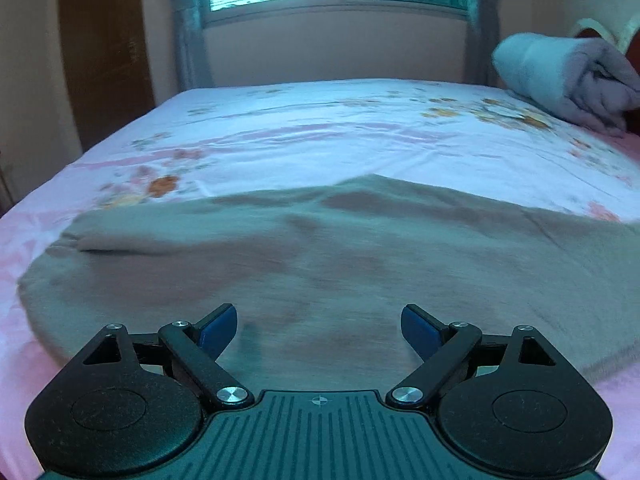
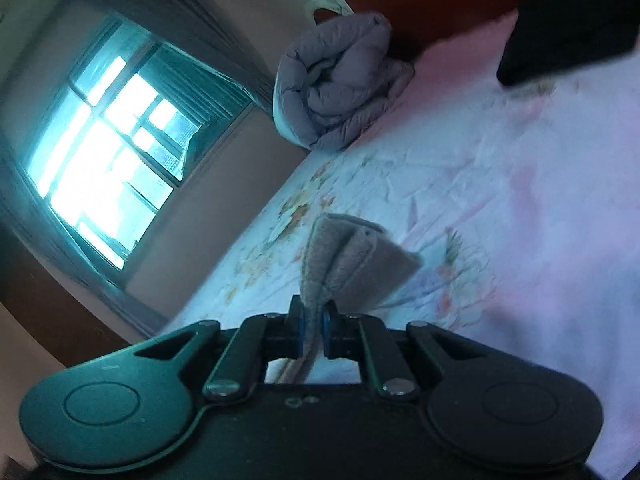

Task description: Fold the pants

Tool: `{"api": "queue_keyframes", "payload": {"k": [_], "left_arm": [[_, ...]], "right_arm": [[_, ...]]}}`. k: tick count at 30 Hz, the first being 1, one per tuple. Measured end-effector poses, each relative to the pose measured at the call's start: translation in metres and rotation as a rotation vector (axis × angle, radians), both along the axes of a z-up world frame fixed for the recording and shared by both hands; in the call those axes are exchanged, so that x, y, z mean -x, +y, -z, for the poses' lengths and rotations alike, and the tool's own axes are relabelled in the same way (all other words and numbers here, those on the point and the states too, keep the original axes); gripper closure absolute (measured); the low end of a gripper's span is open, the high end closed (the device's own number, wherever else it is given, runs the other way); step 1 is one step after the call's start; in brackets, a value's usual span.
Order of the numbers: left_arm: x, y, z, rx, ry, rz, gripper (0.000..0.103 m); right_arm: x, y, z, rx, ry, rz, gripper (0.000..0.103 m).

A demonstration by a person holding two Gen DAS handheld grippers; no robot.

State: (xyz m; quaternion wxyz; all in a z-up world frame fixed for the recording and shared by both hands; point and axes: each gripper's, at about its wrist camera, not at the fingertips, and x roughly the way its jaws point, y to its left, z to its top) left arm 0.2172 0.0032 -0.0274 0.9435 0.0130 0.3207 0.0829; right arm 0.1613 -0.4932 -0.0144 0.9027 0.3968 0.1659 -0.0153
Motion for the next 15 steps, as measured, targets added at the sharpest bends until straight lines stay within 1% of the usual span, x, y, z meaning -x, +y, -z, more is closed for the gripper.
{"api": "queue_keyframes", "payload": {"k": [1, 2, 3, 4, 5, 6, 8, 9, 10, 11, 12, 15], "left_arm": [[0.0, -0.006, 0.0, 0.001, 0.0, 0.007, 0.014], [0.0, -0.013, 0.0, 0.005, 0.0, 0.017, 0.014], [0.0, -0.02, -0.001, 0.01, 0.0, 0.027, 0.014], [0.0, -0.03, -0.003, 0.016, -0.002, 0.042, 0.014], [0.0, -0.04, -0.003, 0.024, -0.003, 0.059, 0.014], [0.0, -0.052, -0.004, 0.036, -0.008, 0.07, 0.014], [-0.007, -0.081, -0.003, 0.085, 0.004, 0.104, 0.014], [-0.014, -0.098, 0.002, 0.104, 0.04, 0.115, 0.014], [-0.02, -0.118, 0.008, 0.127, 0.087, 0.13, 0.01], [-0.024, -0.14, 0.012, 0.109, 0.103, 0.128, 0.003], [-0.024, -0.165, 0.013, 0.089, 0.091, 0.143, 0.003], [-0.021, -0.224, 0.012, 0.081, 0.081, 0.221, 0.003]], "right_arm": [[-0.003, -0.003, 0.014, 0.013, 0.055, 0.021, 0.103], [-0.009, -0.01, 0.034, -0.024, 0.138, 0.037, 0.103], [-0.016, -0.018, 0.061, -0.089, 0.253, 0.047, 0.103], [-0.018, -0.02, 0.08, -0.135, 0.291, 0.042, 0.103], [-0.014, -0.021, 0.086, -0.156, 0.254, 0.045, 0.102], [-0.013, -0.019, 0.085, -0.153, 0.239, 0.047, 0.102], [-0.013, -0.016, 0.083, -0.158, 0.234, 0.053, 0.101], [-0.016, -0.017, 0.084, -0.17, 0.235, 0.054, 0.101], [-0.018, -0.02, 0.087, -0.187, 0.234, 0.054, 0.102], [-0.02, -0.02, 0.088, -0.198, 0.233, 0.053, 0.102], [-0.02, -0.02, 0.088, -0.202, 0.233, 0.049, 0.103], [-0.013, -0.024, 0.089, -0.217, 0.232, 0.04, 0.103]]}}
